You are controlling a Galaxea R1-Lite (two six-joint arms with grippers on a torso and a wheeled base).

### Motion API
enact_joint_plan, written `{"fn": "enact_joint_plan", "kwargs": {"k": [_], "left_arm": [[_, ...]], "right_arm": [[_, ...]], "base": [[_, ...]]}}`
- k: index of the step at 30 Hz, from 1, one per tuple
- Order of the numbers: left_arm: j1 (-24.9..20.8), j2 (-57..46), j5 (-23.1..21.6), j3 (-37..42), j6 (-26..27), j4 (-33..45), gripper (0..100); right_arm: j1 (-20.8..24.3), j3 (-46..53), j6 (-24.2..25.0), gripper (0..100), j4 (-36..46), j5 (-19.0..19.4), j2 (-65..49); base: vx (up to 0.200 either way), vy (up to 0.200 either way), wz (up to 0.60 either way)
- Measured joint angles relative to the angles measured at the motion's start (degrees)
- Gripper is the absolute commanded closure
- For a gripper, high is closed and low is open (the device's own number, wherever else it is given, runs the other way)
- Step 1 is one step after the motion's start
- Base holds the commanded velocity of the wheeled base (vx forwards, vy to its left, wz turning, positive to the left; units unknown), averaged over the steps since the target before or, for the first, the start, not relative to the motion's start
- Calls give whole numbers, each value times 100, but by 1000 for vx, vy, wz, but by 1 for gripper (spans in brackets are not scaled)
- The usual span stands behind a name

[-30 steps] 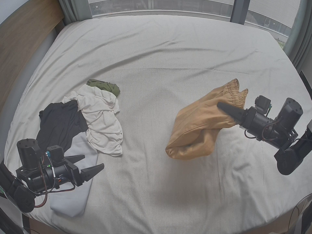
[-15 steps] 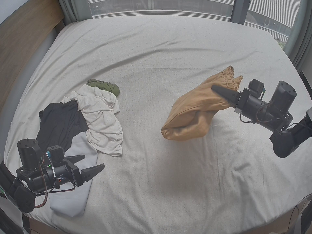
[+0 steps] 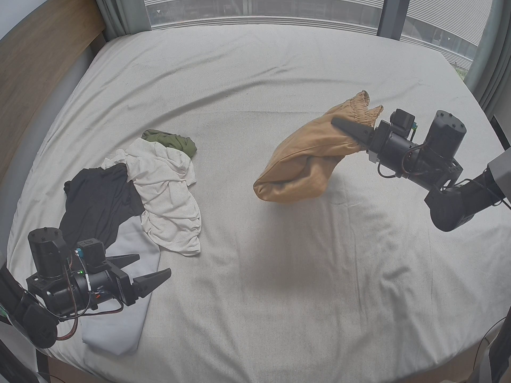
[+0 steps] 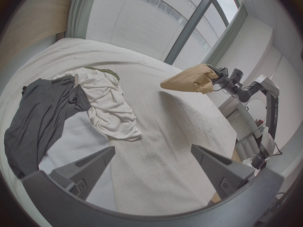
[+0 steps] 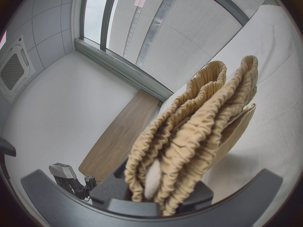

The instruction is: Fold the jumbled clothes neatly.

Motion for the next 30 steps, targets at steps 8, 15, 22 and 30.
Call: {"fn": "enact_joint_plan", "kwargs": {"k": [8,15,22,30], "left_arm": [[0,22,-2,6,0,-1,0],[0,39,0,20,2,-1,0],[1,41,-7,46,0,-1,0],[-5,43,-11,66,0,0,0]], "right_arm": [[55,-868,-2,100,399,-11,435],[140,-1714,-2,100,744,-57,816],[193,-2737,2,100,1187,-257,1189],[247,-3550,-2,100,1637,-430,1757]], "base": [[0,0,0],[0,0,0],[0,0,0],[0,0,0]]}}
